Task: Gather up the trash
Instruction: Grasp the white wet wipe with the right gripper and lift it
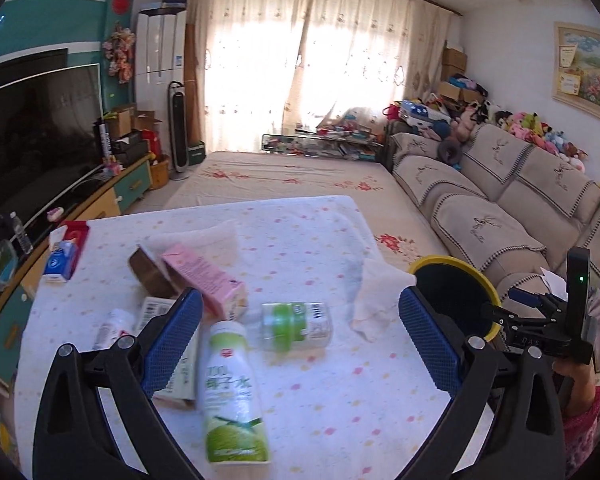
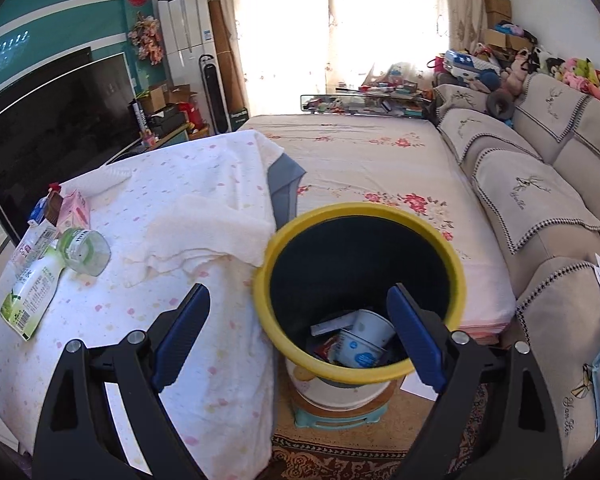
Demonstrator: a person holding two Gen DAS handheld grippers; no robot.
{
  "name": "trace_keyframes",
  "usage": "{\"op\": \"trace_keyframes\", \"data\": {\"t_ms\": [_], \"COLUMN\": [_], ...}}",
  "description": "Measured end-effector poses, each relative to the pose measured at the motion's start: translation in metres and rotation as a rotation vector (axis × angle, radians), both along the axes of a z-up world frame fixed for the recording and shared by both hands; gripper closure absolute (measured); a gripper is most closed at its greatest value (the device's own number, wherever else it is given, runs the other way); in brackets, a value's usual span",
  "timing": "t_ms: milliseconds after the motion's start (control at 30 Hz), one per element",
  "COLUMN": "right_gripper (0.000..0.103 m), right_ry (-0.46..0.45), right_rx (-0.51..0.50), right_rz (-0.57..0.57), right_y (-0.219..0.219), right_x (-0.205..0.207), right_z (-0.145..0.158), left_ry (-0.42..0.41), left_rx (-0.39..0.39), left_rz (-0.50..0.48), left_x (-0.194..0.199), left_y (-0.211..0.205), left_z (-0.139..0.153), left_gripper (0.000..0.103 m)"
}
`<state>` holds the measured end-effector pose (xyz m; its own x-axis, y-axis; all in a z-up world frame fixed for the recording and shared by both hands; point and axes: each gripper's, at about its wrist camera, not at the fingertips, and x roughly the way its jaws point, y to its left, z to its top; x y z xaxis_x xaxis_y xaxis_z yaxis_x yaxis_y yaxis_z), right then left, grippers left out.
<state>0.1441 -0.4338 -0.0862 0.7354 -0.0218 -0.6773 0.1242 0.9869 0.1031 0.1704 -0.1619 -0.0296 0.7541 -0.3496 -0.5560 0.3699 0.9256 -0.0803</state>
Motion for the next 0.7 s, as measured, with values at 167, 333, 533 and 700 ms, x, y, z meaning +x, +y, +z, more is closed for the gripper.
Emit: {"op": "trace_keyframes", "data": {"t_ms": [167, 333, 533, 700], "right_gripper": [0.020, 0.032, 0.032, 0.043], "right_ry": [0.016, 0.108, 0.186, 0.179], "right_rx": [-0.047, -0.064, -0.063, -0.060], "right_rz": [0.132, 0.202, 0.207, 0.175], "right_y": [0.050, 0.075, 0.082, 0.078], "right_x": [0.049, 0.101, 0.138, 0.140], "right_z": [-0.003, -0.023, -0.045, -0.046], "left_ry": [0.022, 0.040, 0.046, 0.063], "left_rx": [-0.029, -0.057, -0.062, -0.067], "left_rz": [0.083, 0.128, 0.159, 0.164], "left_x": [-0.006, -0.010, -0.012, -0.008], "left_y": [0.053, 0.088, 0.102, 0.102], "left_z": [-0.005, -0.017, -0.022, -0.027], "left_gripper": [0.006, 0.006, 0.006, 0.006]}}
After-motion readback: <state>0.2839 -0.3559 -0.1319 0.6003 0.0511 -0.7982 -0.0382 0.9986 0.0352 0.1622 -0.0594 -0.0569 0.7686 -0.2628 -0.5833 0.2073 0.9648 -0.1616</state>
